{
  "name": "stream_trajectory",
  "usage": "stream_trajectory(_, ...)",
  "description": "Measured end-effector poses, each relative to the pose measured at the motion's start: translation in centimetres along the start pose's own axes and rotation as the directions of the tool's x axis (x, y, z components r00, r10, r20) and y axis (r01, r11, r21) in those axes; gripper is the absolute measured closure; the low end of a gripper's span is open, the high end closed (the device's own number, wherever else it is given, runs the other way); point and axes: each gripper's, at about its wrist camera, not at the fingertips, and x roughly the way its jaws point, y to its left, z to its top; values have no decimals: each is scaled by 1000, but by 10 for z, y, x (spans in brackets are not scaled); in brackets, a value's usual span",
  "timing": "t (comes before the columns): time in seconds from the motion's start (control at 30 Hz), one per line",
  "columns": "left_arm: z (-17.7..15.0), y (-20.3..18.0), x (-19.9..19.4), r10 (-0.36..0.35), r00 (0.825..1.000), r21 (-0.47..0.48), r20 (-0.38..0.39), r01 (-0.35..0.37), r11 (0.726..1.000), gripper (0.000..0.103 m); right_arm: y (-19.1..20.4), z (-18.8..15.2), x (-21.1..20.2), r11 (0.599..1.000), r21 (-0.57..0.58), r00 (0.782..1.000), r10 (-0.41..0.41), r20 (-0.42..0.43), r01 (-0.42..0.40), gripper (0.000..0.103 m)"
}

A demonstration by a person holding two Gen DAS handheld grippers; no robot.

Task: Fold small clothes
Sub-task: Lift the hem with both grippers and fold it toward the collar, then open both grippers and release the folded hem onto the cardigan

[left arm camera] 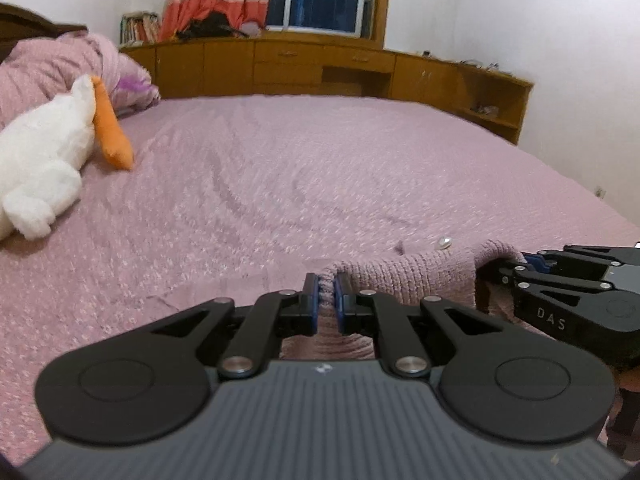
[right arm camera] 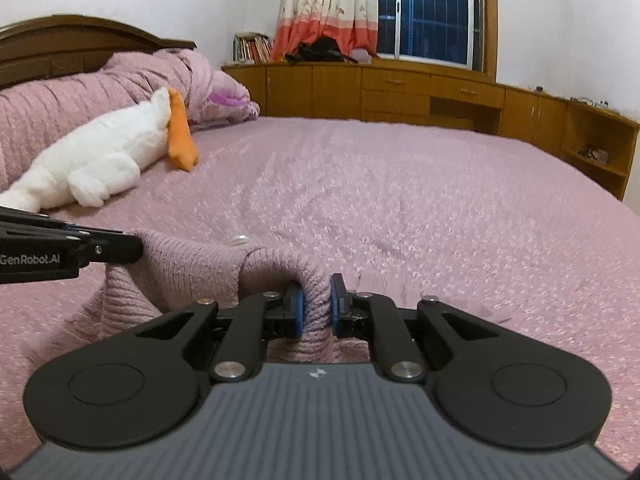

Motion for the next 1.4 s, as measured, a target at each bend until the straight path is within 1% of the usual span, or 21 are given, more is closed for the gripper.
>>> stream_trajectory(0.17, -11, 3, 39, 50, 997, 17, -62, -49, 999, 92, -1, -8, 41, 1000, 12, 998, -1, -57, 2, 89)
stream_trajectory(0.33, -23, 2, 65, 93, 990, 46, -107, -88, 995, 92, -2, -22, 75, 1000, 5, 992, -5, -123, 6, 89)
stream_trajectory(0.47, -30, 5, 76, 104, 984, 36, -144, -100, 994, 91, -4, -34, 92, 999, 35, 984, 2, -178, 4, 89)
stream_trajectory(0.6, -32, 7, 79, 105, 983, 30, -150, -101, 994, 91, -1, -42, 98, 1000, 17, 984, 2, -176, 1, 88)
stream_trajectory(0.67, -33, 5, 77, 111, 983, 36, -147, -107, 994, 91, -1, -43, 99, 1000, 25, 984, 4, -176, 0, 88)
stream_trajectory(0.73, -32, 2, 76, 118, 982, 47, -146, -112, 993, 91, -2, -42, 97, 999, 44, 984, 15, -178, -7, 81)
stream_trajectory(0.77, -30, 2, 76, 118, 982, 48, -147, -112, 992, 90, -3, -42, 95, 998, 56, 984, 26, -177, -16, 76)
stream_trajectory(0.8, -29, 2, 73, 116, 982, 47, -147, -110, 993, 88, -5, -40, 93, 997, 69, 984, 35, -175, -23, 70)
stream_trajectory(0.83, -27, 2, 72, 114, 983, 44, -148, -108, 993, 87, -6, -39, 91, 996, 79, 984, 45, -172, -31, 66)
stream_trajectory(0.87, -26, 2, 70, 111, 983, 41, -149, -106, 994, 86, -8, -39, 87, 996, 84, 984, 51, -169, -37, 59)
stream_trajectory(0.9, -25, 2, 66, 111, 983, 38, -148, -107, 994, 83, -8, -38, 83, 995, 87, 985, 53, -164, -39, 53)
stream_trajectory(0.93, -24, 3, 62, 112, 983, 37, -145, -108, 993, 79, -8, -37, 78, 996, 85, 986, 51, -159, -38, 51)
stream_trajectory(1.03, -21, 5, 51, 113, 984, 25, -140, -111, 994, 74, -8, -33, 64, 996, 81, 989, 45, -142, -34, 45)
stream_trajectory(1.1, -19, 6, 42, 110, 984, 18, -138, -109, 994, 74, -9, -32, 53, 996, 87, 990, 46, -131, -35, 41)
stream_trajectory(1.17, -19, 6, 34, 110, 985, 19, -136, -109, 994, 74, -11, -30, 43, 995, 92, 991, 50, -121, -39, 39)
stream_trajectory(1.4, -21, 5, 5, 111, 985, 30, -129, -108, 994, 74, -14, -29, 1, 994, 100, 995, 46, -85, -38, 36)
